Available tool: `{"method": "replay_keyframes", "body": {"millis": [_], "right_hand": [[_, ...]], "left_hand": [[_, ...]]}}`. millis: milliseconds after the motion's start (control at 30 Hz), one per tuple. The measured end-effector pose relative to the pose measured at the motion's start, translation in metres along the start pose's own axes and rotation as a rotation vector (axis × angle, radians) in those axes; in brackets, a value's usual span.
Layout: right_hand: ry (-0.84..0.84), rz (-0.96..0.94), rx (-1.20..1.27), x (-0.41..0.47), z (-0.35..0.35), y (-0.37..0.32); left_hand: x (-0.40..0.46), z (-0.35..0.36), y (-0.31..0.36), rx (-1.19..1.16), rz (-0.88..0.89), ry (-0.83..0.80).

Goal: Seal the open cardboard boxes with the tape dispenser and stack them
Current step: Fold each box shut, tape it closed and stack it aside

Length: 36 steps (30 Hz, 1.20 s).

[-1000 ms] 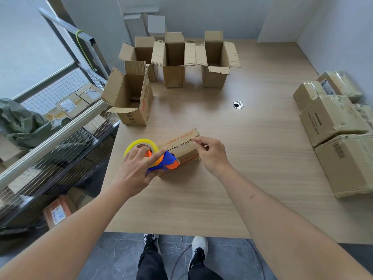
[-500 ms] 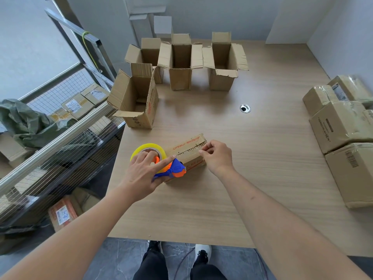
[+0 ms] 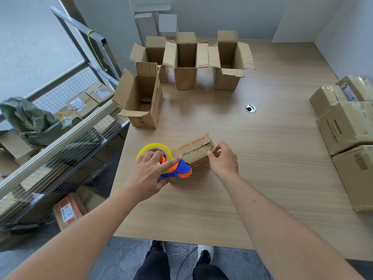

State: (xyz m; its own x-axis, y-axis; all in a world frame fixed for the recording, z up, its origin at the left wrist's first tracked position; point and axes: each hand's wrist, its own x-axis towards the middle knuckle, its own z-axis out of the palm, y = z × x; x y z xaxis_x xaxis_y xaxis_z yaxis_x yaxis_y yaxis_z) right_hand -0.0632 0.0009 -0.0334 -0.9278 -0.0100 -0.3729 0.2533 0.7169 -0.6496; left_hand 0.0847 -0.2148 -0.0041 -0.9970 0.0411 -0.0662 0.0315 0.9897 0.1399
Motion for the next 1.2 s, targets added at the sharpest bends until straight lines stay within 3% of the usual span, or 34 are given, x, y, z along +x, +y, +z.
{"method": "replay_keyframes", "body": {"millis": [200, 333, 400, 600, 767, 833, 900, 967, 1033, 1200], "right_hand": [[0.003, 0.038, -0.091, 0.002, -0.012, 0.008], [-0.132, -0.384, -0.138, 0.005, -0.012, 0.009], [-0.199, -0.497, -0.178, 0.002, -0.004, 0.005], [-0.066, -0.508, -0.18, -0.011, 0.007, 0.014], [-0.013, -0.53, -0.235, -0.014, 0.009, 0.019], [0.096, -0.648, -0.265, -0.014, 0.008, 0.016], [0.133, -0.799, -0.12, -0.013, 0.007, 0.01], [-0.036, -0.792, 0.174, -0.013, 0.007, 0.002], [-0.278, -0.633, 0.409, -0.014, 0.004, -0.006], [-0.555, -0.543, 0.503, -0.007, 0.0, -0.013]], "left_hand": [[0.001, 0.006, -0.004, 0.011, 0.037, 0.03], [-0.002, 0.011, -0.005, -0.022, 0.037, 0.066], [-0.006, 0.012, -0.008, -0.104, 0.044, 0.101], [-0.014, 0.012, -0.013, -0.271, 0.095, 0.349], [-0.003, 0.0, -0.009, -0.293, 0.127, 0.371], [0.002, -0.002, -0.006, -0.297, 0.132, 0.366], [0.006, -0.002, -0.004, -0.288, 0.143, 0.361], [0.009, 0.0, -0.005, -0.278, 0.147, 0.359], [0.011, 0.002, -0.009, -0.279, 0.147, 0.352], [0.015, 0.005, -0.016, -0.28, 0.17, 0.332]]}}
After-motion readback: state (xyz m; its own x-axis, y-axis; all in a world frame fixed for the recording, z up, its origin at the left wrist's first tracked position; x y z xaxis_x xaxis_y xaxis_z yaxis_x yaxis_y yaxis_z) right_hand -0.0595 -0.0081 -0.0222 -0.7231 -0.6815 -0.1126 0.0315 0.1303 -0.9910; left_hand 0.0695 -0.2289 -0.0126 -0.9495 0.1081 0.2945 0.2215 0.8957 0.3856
